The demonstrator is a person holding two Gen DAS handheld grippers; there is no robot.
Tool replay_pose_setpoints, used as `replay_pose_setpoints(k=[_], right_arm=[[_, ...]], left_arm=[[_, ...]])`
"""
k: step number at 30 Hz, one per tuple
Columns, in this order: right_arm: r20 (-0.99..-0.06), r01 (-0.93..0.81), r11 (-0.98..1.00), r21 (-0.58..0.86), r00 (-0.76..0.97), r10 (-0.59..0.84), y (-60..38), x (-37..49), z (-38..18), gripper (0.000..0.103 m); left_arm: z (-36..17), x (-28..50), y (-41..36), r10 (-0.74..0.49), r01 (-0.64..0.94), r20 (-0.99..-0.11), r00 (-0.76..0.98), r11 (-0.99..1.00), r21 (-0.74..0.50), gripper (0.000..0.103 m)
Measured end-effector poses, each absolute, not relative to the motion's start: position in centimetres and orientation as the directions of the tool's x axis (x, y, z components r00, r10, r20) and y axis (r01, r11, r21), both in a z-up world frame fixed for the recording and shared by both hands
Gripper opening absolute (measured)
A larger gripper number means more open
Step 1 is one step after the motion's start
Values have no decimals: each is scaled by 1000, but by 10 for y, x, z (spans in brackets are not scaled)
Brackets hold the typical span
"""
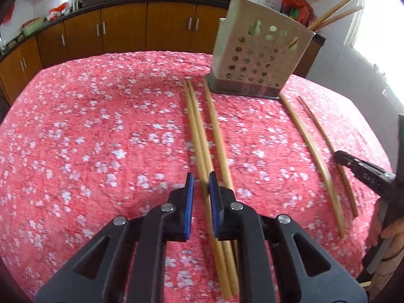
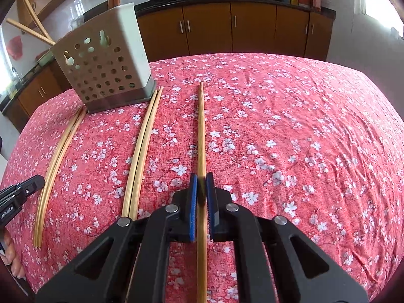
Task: Organize utensils
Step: 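Close the right tool on a loose chopstick while the left tool grasps another, then hold the chopsticks and begin lifting them with both tools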
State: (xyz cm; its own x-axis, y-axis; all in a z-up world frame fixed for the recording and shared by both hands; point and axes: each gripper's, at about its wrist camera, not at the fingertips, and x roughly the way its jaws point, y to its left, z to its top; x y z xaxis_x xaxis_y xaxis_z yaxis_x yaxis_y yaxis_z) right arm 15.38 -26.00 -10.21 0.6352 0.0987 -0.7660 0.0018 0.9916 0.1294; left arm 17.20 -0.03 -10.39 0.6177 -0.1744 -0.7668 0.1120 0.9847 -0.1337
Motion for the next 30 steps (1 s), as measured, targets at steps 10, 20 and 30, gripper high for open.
replay_pose_setpoints(k=[10,20,30], right_arm=[[-772,-21,991,131,625,116,-262,154,-98,9],[-759,12,996,86,649,57,-274,165,-99,8],[-757,37,995,92,652,46,-284,179,-99,9]], left_arm=[[-107,176,-1,-115,88,-775,622,993,-77,9],[-105,208,53,-25,-78,-767,641,992,-97,9],[-104,210,57,-29,-82,-760,649,991,-108,10]])
